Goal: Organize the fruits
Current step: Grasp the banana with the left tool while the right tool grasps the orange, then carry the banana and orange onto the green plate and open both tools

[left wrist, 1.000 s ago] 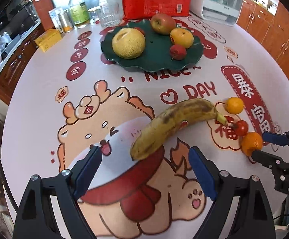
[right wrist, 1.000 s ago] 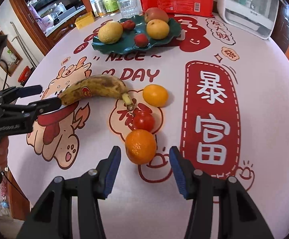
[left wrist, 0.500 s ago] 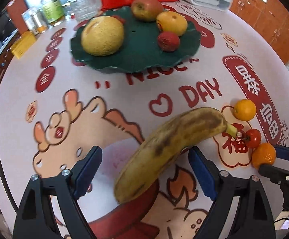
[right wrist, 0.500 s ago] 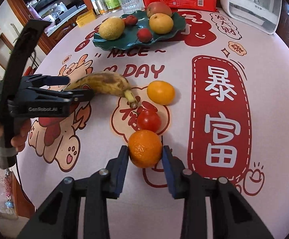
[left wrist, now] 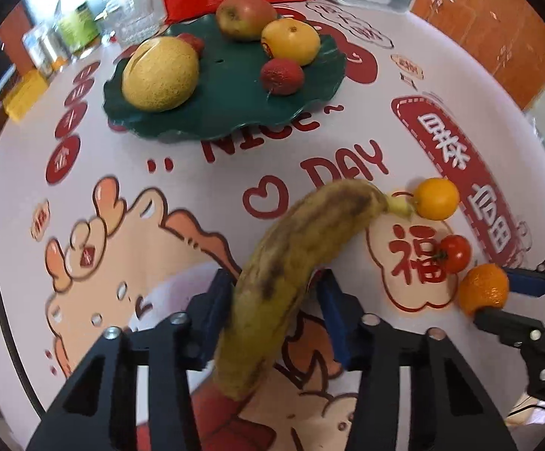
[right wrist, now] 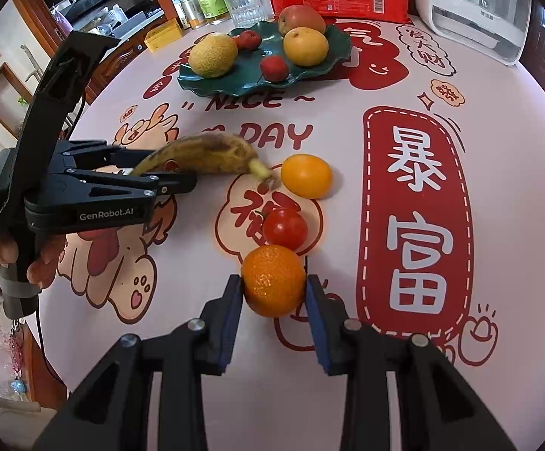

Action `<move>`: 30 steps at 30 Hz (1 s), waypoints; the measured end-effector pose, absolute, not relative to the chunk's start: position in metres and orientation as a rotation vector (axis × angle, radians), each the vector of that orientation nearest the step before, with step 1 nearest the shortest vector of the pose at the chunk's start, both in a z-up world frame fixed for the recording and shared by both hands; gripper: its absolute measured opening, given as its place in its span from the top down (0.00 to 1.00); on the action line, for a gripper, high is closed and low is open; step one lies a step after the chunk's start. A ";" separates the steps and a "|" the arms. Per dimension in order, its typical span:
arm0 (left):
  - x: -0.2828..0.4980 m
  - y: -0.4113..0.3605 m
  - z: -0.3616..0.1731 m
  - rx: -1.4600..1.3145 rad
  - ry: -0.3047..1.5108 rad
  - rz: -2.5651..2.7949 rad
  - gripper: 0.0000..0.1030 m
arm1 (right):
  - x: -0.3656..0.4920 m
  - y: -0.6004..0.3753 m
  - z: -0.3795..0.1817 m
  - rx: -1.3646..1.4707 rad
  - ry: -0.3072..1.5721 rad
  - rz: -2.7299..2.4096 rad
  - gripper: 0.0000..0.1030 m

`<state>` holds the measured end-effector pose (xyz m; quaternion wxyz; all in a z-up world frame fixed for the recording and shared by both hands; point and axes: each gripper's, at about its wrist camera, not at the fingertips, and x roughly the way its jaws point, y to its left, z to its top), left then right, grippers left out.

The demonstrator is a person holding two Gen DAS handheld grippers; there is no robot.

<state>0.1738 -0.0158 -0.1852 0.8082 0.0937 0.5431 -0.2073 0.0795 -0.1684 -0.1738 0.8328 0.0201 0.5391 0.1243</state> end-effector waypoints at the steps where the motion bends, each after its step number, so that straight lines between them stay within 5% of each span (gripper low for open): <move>1: 0.172 -0.012 -0.185 0.165 1.169 -0.452 0.64 | 0.079 -0.168 -0.173 0.041 1.139 0.266 0.67; 17: 0.150 -0.006 -0.186 0.127 1.237 -0.416 0.66 | 0.066 -0.171 -0.168 0.047 1.129 0.280 0.68; 23: 0.164 -0.021 -0.186 0.158 1.227 -0.381 0.55 | 0.064 -0.171 -0.168 0.046 1.131 0.285 0.68; 30: 0.156 -0.018 -0.186 0.136 1.212 -0.368 0.66 | 0.064 -0.173 -0.159 0.049 1.108 0.289 0.68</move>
